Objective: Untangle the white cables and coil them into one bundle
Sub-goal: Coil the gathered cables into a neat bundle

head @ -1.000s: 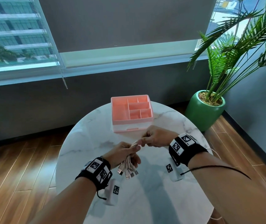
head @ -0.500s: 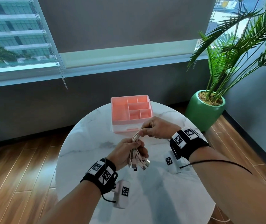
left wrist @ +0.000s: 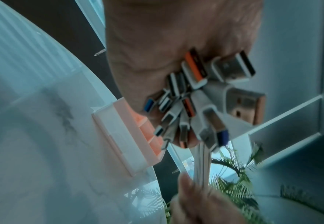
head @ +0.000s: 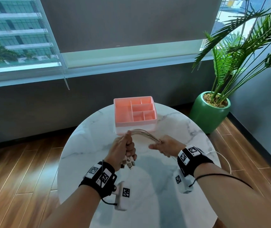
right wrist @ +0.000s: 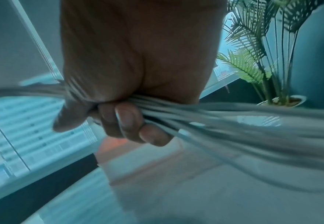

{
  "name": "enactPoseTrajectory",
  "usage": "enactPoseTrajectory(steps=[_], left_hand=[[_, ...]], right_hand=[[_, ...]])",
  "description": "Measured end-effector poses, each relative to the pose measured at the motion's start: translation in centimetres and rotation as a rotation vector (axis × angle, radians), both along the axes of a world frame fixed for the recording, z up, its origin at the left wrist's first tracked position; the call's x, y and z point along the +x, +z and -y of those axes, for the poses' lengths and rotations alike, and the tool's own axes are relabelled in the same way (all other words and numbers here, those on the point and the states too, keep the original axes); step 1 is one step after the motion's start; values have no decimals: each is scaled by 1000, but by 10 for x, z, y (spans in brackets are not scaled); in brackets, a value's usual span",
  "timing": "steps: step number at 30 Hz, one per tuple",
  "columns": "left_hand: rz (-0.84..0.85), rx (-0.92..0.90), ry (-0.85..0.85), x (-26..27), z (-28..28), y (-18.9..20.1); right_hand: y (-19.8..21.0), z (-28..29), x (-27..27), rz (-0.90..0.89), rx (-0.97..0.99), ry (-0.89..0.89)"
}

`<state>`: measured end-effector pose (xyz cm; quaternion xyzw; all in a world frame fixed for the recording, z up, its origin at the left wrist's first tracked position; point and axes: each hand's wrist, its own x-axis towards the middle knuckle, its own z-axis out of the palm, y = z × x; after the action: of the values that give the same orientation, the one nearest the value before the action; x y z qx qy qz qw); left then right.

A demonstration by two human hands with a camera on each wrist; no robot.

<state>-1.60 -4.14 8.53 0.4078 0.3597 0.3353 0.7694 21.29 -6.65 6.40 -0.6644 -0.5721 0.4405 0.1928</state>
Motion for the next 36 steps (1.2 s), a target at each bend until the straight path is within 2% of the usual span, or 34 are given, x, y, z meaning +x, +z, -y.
enactPoseTrajectory(steps=[3, 8, 11, 14, 17, 20, 22, 27, 31, 36], left_hand=[[1, -4, 7, -5, -1, -1], [17, -29, -63, -3, 4, -6], [-22, -19, -150, 2, 9, -5], [-52, 1, -145, 7, 12, -4], [-55, 26, -71, 4, 7, -2], [-69, 47, -44, -1, 0, -2], [-74, 44, -29, -2, -1, -5], [-70, 23, -41, 3, 3, -11], [-30, 8, -91, 3, 4, -10], [-34, -51, -294, -6, 2, -5]], right_hand=[[-8, 8, 10, 128, -37, -20], [48, -19, 16, 294, 319, -124], [77, -35, 16, 345, 430, -160], [74, -35, 11, 361, 457, -234], [46, -22, 8, 374, 328, -285], [13, -10, 8, 400, 140, -232], [6, -8, 3, 401, 112, -190], [26, -18, -31, 394, 460, -36], [29, -27, -40, 494, 457, 20], [32, -30, -38, 588, 485, 73]])
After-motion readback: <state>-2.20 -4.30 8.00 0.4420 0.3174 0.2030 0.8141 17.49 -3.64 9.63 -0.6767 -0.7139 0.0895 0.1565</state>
